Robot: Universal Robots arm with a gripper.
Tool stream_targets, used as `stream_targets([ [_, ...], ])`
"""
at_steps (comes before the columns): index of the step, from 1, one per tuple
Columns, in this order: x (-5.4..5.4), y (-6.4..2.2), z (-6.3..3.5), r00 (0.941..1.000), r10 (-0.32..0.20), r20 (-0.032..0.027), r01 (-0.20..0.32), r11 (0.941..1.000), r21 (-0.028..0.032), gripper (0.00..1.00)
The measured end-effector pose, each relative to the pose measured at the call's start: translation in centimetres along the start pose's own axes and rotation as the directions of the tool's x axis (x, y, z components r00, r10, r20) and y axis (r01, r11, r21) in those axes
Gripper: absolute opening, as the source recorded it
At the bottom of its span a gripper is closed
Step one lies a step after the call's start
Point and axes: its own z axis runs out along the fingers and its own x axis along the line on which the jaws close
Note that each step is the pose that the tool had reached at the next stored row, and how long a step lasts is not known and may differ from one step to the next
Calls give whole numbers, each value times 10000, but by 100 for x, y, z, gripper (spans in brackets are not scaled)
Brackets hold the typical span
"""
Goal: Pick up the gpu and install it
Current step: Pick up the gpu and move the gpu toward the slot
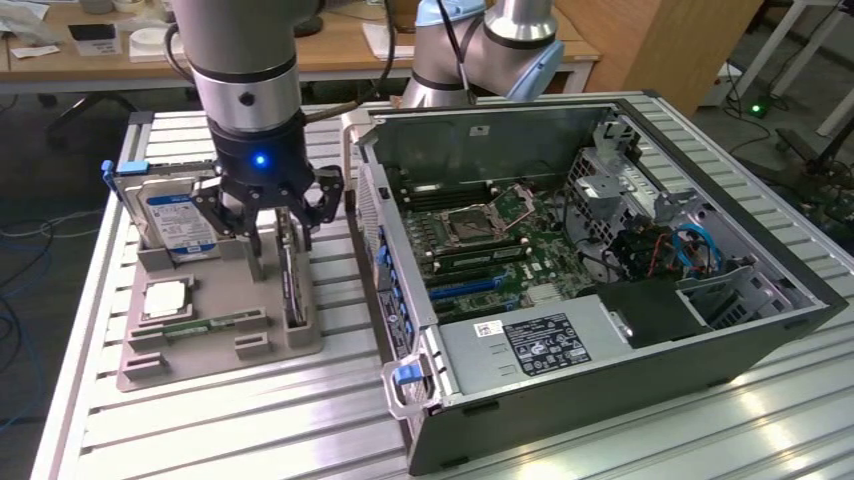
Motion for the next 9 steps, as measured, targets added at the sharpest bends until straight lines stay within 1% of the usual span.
stream_targets([
  [9,-18,-3,52,10000,2,-9,-2,10000,0,59],
])
